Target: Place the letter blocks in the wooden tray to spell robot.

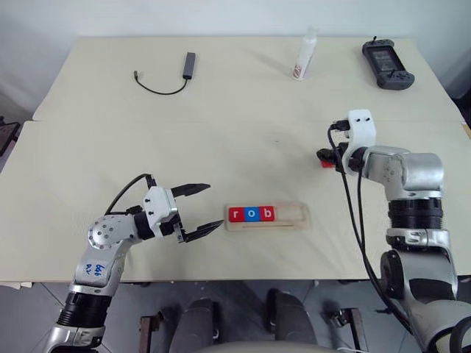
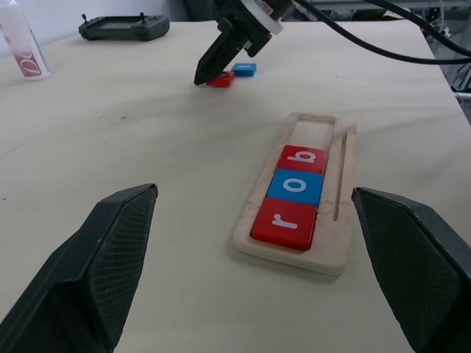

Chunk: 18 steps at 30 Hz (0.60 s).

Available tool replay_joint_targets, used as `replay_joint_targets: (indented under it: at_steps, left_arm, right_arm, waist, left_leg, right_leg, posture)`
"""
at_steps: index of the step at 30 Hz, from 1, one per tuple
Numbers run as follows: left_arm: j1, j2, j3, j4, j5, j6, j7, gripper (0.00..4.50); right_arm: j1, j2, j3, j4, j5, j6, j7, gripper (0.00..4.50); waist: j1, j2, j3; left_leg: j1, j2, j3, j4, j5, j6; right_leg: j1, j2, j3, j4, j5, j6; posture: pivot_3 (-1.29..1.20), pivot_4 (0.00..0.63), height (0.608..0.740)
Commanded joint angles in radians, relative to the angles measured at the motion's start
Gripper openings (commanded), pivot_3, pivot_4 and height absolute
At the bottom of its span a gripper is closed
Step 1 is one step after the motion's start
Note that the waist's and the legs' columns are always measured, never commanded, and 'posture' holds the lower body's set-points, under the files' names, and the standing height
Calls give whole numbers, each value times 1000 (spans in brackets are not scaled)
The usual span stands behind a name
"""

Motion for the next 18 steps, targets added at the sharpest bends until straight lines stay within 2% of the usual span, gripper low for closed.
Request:
replay_joint_targets:
  at_steps: [1, 6, 9, 13, 18]
  left_arm:
    - [-26, -17, -23, -7, -17, -3, -26, 4500]
    - [-49, -37, -46, 17, -21, 6, -61, 4500]
    - [-70, -47, -62, 39, -27, 11, -92, 4500]
    - [-101, -65, -78, 68, -28, 14, -120, 4500]
    - [-114, -74, -86, 63, -31, 31, -126, 4500]
  right_arm:
    - [52, -62, -52, -231, 62, 139, 27, 1367]
    - [155, -98, -132, -467, 122, 334, 27, 1367]
    - [271, -91, -213, -644, 163, 467, 17, 1367]
    - [451, -10, -273, -794, 204, 477, -42, 1367]
    - [501, 91, -294, -847, 181, 477, -117, 1367]
  waist:
    - [3, 0, 0]
    - [11, 0, 0]
    - [21, 0, 0]
    - [29, -1, 0]
    - [18, 0, 0]
  left_leg:
    - [0, 0, 0, 0, 0, 0]
    - [0, 0, 0, 0, 0, 0]
    - [0, 0, 0, 0, 0, 0]
    - [0, 0, 0, 0, 0, 0]
    - [1, 0, 0, 0, 0, 0]
  right_leg:
    - [0, 0, 0, 0, 0, 0]
    - [0, 0, 0, 0, 0, 0]
    - [0, 0, 0, 0, 0, 0]
    - [1, 0, 0, -1, 0, 0]
    - [0, 0, 2, 0, 0, 0]
  posture:
    - [0, 150, 740]
    - [0, 150, 740]
    - [0, 150, 740]
    - [0, 150, 740]
    - [0, 150, 740]
